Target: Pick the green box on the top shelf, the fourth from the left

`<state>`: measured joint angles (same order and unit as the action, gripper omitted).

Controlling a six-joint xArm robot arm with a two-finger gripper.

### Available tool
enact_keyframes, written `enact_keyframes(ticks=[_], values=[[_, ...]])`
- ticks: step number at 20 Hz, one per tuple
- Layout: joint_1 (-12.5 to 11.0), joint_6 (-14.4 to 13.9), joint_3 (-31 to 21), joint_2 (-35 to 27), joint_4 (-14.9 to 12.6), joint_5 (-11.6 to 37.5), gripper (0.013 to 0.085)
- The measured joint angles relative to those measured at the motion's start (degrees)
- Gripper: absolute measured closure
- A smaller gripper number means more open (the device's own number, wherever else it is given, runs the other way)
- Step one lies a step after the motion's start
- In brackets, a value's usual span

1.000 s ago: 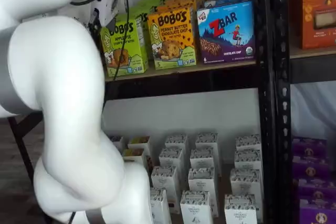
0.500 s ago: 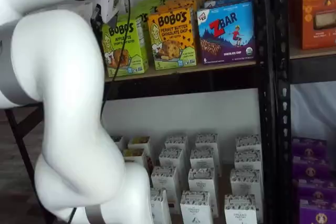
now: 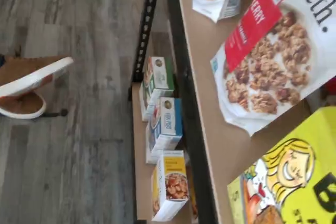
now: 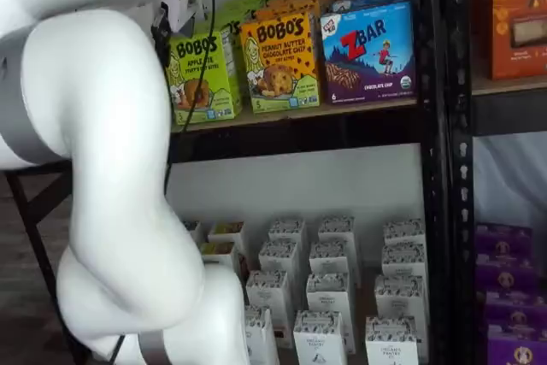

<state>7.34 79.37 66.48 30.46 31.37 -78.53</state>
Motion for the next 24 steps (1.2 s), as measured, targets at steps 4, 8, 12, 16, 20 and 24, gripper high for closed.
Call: enact_keyframes(ticks=[4, 8, 12, 16, 20, 24], values=[[-0.16, 0.06, 1.81, -1.68, 0.22, 0.05, 0.0130], [-0.54, 0.25, 3.48, -3.18, 0.75, 0.45, 0.0130], [-1.00, 0.48, 5.68, -5.10, 0.75, 0.56, 0.0130], [-1.44, 0.81, 7.80, -7.02, 0.26, -0.05, 0.0130], [-1.65, 1.06, 9.51, -8.69, -0.78, -0.39, 0.0130], [-2.07, 1.43, 11.92, -10.80, -1.95, -2.16, 0.0130]])
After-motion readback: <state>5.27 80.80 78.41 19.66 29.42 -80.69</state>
